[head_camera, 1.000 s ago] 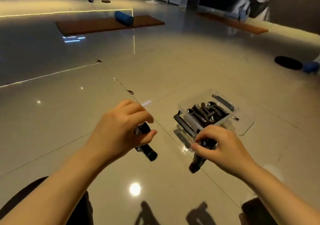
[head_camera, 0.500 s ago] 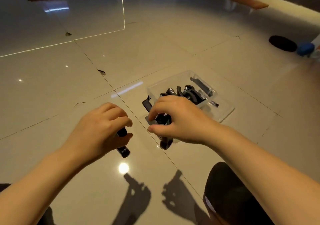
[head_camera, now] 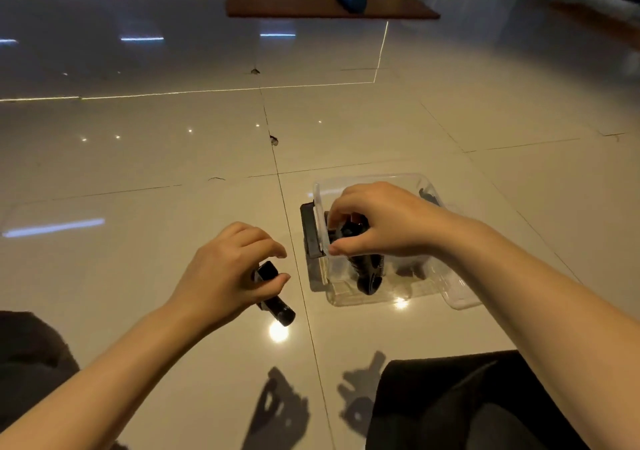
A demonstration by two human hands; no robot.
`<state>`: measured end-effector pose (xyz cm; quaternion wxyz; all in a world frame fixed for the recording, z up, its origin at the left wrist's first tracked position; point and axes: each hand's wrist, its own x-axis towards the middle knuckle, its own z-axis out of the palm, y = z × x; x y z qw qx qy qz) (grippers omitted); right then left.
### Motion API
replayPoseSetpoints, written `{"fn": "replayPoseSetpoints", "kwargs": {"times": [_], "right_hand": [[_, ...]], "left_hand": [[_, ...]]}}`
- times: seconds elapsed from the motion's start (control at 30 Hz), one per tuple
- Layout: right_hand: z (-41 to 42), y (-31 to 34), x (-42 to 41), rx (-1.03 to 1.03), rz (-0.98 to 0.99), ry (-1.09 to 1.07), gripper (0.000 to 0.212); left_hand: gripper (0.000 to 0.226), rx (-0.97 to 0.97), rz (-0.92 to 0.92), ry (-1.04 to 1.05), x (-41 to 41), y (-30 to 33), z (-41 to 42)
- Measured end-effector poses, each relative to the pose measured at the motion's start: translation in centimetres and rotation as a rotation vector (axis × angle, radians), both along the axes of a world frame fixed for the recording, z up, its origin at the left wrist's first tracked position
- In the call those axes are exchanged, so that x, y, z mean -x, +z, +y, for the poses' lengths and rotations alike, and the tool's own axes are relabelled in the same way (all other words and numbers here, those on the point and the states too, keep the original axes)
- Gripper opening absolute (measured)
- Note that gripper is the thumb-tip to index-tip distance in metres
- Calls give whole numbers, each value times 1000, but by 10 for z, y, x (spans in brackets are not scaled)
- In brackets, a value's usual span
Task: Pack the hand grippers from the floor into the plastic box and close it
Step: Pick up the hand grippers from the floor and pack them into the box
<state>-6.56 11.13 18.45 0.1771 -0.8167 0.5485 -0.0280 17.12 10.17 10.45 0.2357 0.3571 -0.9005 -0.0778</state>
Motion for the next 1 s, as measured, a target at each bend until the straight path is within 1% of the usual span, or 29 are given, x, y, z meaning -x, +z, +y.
{"fn": "replayPoseSetpoints", "kwargs": {"times": [0.17, 0.27, 0.33, 0.4, 0.47, 0.57, 0.63, 0.73, 0.83, 0.9, 1.0], "right_hand": [[18, 14, 82, 29, -7, -39, 36], [34, 13, 134, 23, 24, -59, 34], [42, 13, 163, -2, 60, -55, 35], [44, 16, 181, -18, 95, -56, 36], [46, 20, 190, -44, 110, -44, 37], [46, 23, 192, -79, 96, 19, 40], [46, 26, 189, -79, 73, 52, 42], [47, 32, 186, -39, 43, 91, 47], [50, 37, 187, 13, 8, 114, 47], [49, 37, 191, 66, -3, 119, 46], [46, 34, 197, 87, -27, 92, 44]], "left_hand": [[38, 19, 17, 76, 65, 12, 33], [39, 54, 28, 118, 108, 20, 50], [37, 66, 42, 148, 132, 23, 62], [30, 75, 47, 157, 152, 26, 75], [24, 102, 4, 127, 170, 29, 90], [22, 131, -96, 83, 195, 35, 109], [23, 133, -126, 101, 205, 39, 113], [24, 139, -96, 184, 210, 45, 114], [27, 132, -63, 247, 214, 51, 112], [26, 137, -44, 267, 220, 58, 109], [21, 171, -47, 273, 230, 70, 105]]}}
